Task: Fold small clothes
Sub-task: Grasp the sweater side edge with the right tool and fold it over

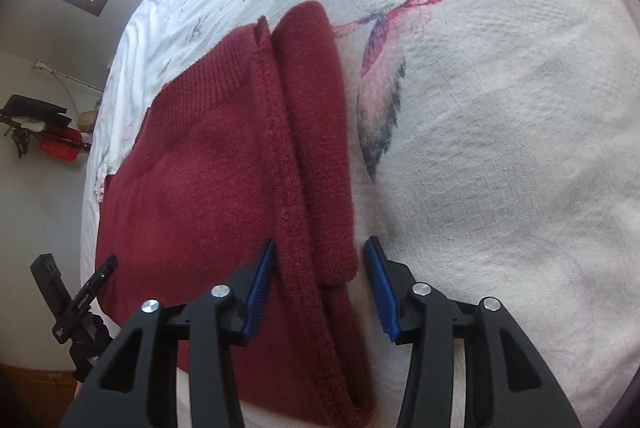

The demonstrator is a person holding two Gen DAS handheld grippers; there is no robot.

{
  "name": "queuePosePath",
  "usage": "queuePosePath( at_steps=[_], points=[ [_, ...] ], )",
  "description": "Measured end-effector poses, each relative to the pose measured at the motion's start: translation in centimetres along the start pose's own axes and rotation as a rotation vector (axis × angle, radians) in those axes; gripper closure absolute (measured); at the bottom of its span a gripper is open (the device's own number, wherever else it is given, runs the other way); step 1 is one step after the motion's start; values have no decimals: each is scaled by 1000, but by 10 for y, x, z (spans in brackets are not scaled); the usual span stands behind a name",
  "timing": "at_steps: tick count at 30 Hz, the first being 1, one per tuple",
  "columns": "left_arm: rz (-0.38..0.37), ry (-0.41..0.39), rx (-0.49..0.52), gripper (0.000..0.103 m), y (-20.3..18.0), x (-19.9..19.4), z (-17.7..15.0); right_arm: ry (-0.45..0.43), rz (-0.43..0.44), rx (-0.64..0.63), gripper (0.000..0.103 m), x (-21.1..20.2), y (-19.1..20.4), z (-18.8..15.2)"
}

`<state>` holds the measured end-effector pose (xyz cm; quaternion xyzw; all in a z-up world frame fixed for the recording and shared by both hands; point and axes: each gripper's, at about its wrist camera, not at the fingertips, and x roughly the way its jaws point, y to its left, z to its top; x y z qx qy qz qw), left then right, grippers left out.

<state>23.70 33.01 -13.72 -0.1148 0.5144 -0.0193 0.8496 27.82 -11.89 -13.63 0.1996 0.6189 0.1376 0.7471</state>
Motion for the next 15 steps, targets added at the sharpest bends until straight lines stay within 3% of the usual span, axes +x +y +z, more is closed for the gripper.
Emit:
queuePosePath(
  at_steps=[1, 2, 6, 15],
  points=[
    [1, -1, 4, 50, 0, 1, -1, -1, 17, -2, 72, 1, 1, -2],
    [1, -2, 8, 50, 0, 2, -1, -2, 16, -2, 73, 3, 1, -3],
    [-9, -6, -6, 49, 2, 3, -2, -10, -39, -37, 75, 7, 8, -5],
    [-18, -5, -7, 49, 3, 3, -2, -34, -34, 28, 79, -3, 11, -7]
  ],
)
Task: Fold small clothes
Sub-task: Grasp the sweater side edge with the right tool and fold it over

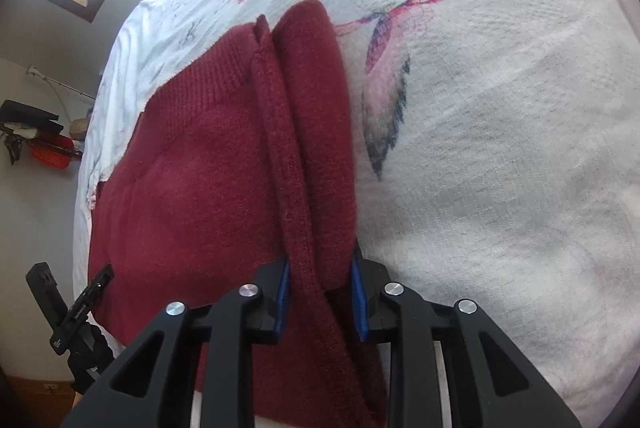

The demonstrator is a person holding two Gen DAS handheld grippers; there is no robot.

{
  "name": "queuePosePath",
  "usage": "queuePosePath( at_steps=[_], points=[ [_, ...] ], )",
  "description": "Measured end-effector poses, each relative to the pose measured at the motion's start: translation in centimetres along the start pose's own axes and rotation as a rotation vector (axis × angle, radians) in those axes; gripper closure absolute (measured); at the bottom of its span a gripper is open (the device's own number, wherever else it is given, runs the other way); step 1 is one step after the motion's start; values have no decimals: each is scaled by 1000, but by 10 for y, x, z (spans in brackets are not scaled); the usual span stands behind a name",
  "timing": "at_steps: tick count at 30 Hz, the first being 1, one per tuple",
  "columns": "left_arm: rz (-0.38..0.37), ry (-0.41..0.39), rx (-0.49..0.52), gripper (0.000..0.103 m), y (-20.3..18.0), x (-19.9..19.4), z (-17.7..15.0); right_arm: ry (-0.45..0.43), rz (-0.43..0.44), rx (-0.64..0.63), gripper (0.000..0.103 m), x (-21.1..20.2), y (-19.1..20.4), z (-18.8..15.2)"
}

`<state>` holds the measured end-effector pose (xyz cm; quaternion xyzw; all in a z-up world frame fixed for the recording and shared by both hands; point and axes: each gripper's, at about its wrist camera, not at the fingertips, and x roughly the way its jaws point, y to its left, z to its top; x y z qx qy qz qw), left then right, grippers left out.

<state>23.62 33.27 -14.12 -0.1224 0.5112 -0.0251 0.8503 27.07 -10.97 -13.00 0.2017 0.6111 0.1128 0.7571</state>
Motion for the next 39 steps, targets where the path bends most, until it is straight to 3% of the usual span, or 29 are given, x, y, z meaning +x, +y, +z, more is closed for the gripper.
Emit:
queuePosePath(
  at_steps=[10, 17, 24, 34, 36, 39],
  points=[
    [-92, -1, -56, 50, 9, -22, 3, -15, -18, -194, 81, -49, 97, 6],
    [-119, -16, -28, 50, 5, -37, 5, 15, 10, -318, 81, -39, 167, -5],
    [-147, -21, -62, 49, 13, -44, 6, 79, 50, -384, 81, -2, 218, -22],
    [-160, -9, -92, 49, 24, -41, 4, 169, 53, -351, 79, 64, 228, -39],
    [-168, -7, -104, 49, 25, -41, 5, 178, 73, -333, 75, 71, 226, -41],
    [-178, -6, -114, 49, 25, -41, 6, 189, 138, -300, 61, 74, 223, -42]
  ],
)
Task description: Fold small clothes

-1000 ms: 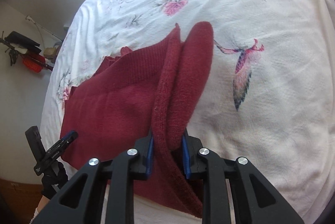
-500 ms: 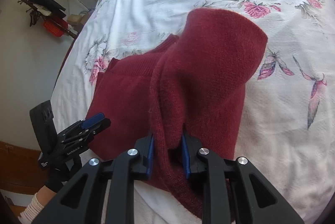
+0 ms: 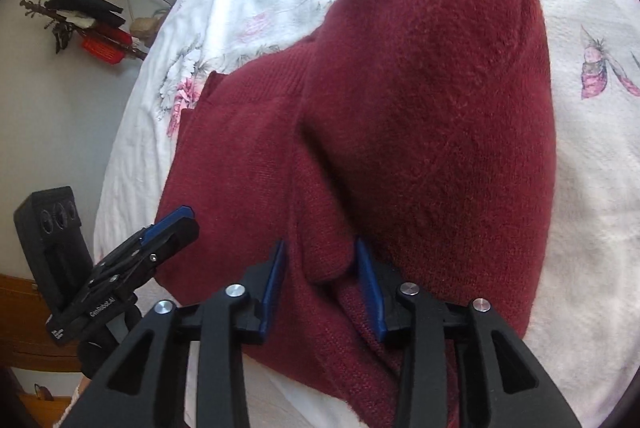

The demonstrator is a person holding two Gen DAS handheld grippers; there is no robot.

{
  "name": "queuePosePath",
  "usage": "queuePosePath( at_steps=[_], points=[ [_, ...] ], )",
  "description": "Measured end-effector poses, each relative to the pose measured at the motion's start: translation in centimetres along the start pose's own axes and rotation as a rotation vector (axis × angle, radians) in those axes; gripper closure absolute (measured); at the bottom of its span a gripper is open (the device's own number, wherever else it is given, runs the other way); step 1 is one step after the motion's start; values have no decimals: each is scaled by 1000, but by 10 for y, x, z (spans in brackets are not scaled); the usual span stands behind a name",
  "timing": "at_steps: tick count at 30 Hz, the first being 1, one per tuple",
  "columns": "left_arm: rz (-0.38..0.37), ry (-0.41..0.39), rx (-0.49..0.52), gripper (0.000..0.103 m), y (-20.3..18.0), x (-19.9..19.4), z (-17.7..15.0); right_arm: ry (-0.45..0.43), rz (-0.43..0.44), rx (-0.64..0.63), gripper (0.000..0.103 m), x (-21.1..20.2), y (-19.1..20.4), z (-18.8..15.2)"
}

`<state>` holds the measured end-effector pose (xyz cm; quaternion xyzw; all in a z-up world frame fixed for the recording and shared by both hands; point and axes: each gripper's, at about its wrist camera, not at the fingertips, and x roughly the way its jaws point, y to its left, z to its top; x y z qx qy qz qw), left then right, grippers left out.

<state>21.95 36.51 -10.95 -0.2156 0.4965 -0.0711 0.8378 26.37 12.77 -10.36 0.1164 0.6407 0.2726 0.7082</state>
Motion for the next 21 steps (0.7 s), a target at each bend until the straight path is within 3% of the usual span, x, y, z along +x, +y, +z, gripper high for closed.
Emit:
queuePosePath(
  at_steps=[4, 9, 12, 16, 21],
  points=[
    [-22, 9, -12, 49, -3, 1, 2, -1, 61, 37, 58, -8, -3, 0],
    [-77, 20, -33, 49, -13, 4, 4, -30, 322, 193, 54, -41, -27, -6],
    [-124, 41, -53, 49, -21, 11, 7, -85, 293, 180, 54, -68, -38, -10],
    [-177, 79, -73, 49, -37, 29, 11, -137, 159, 169, 54, -96, -64, -23],
    [-224, 127, -133, 49, -46, 56, 18, -132, 111, 218, 54, -99, -106, -45]
  ],
)
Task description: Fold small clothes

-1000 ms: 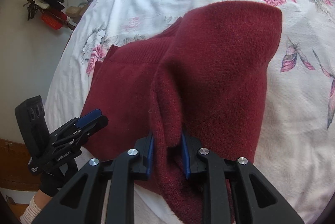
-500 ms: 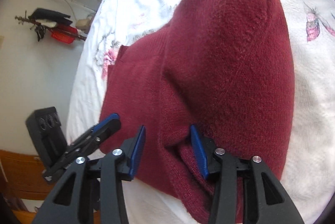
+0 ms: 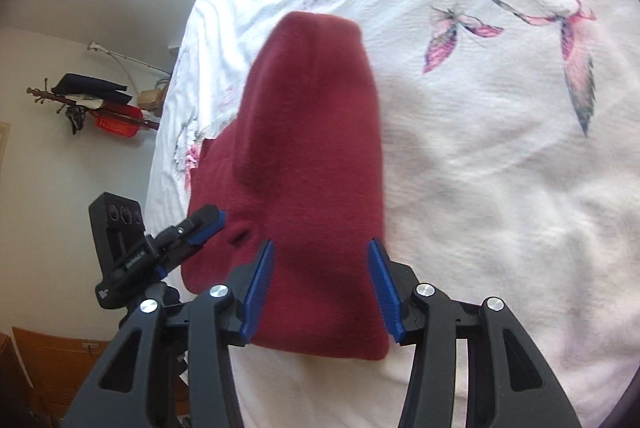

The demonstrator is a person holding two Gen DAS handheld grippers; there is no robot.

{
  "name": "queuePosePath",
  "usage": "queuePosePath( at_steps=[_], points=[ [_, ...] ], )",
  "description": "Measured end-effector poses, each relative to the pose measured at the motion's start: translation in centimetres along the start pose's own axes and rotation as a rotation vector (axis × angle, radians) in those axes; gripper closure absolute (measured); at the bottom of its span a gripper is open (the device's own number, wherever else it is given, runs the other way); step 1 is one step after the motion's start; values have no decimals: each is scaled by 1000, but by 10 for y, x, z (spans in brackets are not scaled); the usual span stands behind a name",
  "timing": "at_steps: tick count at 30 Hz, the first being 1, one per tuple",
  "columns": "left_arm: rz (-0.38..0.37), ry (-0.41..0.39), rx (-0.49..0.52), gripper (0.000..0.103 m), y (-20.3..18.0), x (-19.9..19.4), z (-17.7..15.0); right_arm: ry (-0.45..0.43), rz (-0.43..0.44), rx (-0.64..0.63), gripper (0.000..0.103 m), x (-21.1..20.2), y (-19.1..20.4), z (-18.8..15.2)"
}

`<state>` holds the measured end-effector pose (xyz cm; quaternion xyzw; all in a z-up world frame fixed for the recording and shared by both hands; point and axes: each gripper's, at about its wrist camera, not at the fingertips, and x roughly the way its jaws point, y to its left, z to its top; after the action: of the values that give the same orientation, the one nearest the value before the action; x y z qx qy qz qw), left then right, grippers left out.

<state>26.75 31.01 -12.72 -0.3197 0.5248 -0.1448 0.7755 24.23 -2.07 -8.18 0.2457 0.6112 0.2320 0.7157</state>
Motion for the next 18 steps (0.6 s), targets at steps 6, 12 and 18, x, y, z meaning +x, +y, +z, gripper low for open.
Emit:
queuePosePath(
  at_steps=[6, 12, 18],
  points=[
    [-13, 22, -14, 49, -9, 25, 11, 15, 12, 40, 54, 11, -30, -14],
    [-9, 28, -30, 50, -14, 40, 18, 25, 26, 52, 54, 19, -42, -24],
    [-21, 34, -21, 63, -27, 45, 19, 19, 30, 69, 54, 20, -47, -27]
  ],
)
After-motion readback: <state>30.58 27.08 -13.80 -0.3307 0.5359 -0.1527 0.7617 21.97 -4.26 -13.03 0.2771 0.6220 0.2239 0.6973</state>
